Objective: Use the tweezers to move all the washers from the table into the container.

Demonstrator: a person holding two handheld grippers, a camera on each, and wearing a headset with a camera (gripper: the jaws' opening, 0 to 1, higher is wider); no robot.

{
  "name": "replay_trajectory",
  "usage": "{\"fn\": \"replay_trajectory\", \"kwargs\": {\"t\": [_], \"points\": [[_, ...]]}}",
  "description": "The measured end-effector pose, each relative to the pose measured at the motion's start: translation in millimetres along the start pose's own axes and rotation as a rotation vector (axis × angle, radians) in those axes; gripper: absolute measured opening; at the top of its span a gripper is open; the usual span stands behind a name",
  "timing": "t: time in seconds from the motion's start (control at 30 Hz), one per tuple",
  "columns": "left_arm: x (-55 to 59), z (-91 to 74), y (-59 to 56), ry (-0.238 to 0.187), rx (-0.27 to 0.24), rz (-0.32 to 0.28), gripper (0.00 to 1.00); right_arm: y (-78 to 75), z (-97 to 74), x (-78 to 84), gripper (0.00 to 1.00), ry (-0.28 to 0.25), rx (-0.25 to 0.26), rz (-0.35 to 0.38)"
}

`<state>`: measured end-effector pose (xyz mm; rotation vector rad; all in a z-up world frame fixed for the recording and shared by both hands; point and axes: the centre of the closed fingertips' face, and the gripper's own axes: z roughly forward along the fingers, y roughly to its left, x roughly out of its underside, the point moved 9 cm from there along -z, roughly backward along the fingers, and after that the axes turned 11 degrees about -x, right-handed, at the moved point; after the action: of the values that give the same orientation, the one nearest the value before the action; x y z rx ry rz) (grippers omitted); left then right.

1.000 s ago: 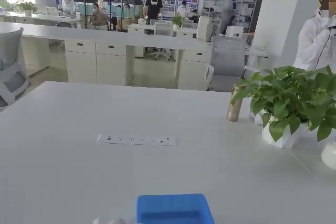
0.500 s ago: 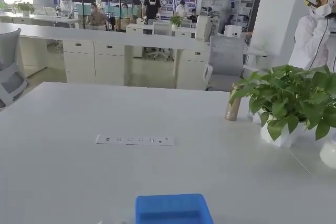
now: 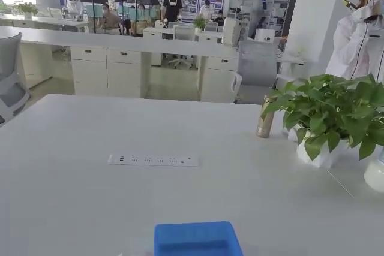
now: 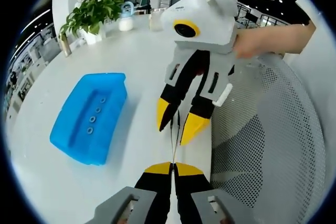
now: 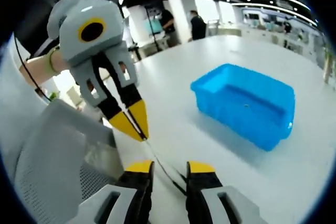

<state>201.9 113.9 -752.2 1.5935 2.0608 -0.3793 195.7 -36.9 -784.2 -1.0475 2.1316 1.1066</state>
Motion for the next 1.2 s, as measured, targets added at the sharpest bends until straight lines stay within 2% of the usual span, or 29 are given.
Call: {"fn": "replay_trajectory", "kwargs": {"t": [0.13,0.3,0.4,0.47,0.5,0.53,0.6,0.67,0.73,0.8,0.83,0.9,1.03,1.1,1.2], "points": [[1.8,2.3,0.3,0.019,0.005,0.005,0.0,4.7,-21.1,-0.4,0.22,-0.068,0.027,0.03],[2.5,6.2,1.7,0.049,0.011,0.012,0.0,8.9,-46.3,-1.6,0.22,-0.106,0.079,0.046],[3.1,8.7,2.3,0.065,0.012,0.025,0.0,9.4,-59.3,0.4,0.23,-0.113,0.133,0.052],[3.7,10.6,2.4,0.079,0.016,0.033,0.0,12.3,-67.8,2.7,0.22,-0.112,0.186,0.083],[4.1,11.7,2.6,0.088,0.015,0.037,0.0,15.6,-72.7,2.9,0.22,-0.113,0.237,0.08],[4.2,12.2,2.8,0.094,0.014,0.041,0.0,19.3,-74.7,2.5,0.22,-0.118,0.258,0.07],[4.3,13.6,3.2,0.107,0.013,0.049,0.0,30.8,-75.2,3.6,0.22,-0.123,0.256,0.067],[4.1,14.2,2.7,0.117,0.015,0.053,0.0,36.2,-76.1,5.3,0.22,-0.104,0.285,0.045],[4.6,16.4,2.3,0.131,0.017,0.065,0.0,39.7,-75.9,6.1,0.22,-0.063,0.322,-0.007],[4.8,18.0,1.1,0.148,0.018,0.083,0.0,41.1,-74.3,5.4,0.22,-0.065,0.316,-0.051],[5.1,18.4,0.7,0.155,0.017,0.089,0.0,42.8,-73.3,3.7,0.23,-0.083,0.295,-0.077],[5.7,18.4,-0.7,0.17,0.009,0.113,0.0,46.4,-74.0,2.3,0.23,-0.127,0.265,-0.053],[7.6,18.3,-2.3,0.197,-0.005,0.144,0.0,46.5,-83.1,-1.2,0.22,-0.196,0.286,-0.033],[8.1,18.4,-2.2,0.211,-0.011,0.15,0.0,44.2,-85.3,0.6,0.22,-0.203,0.302,-0.016],[9.2,19.1,-2.0,0.232,-0.015,0.157,0.0,44.9,-84.6,0.5,0.24,-0.202,0.298,-0.016]]}}
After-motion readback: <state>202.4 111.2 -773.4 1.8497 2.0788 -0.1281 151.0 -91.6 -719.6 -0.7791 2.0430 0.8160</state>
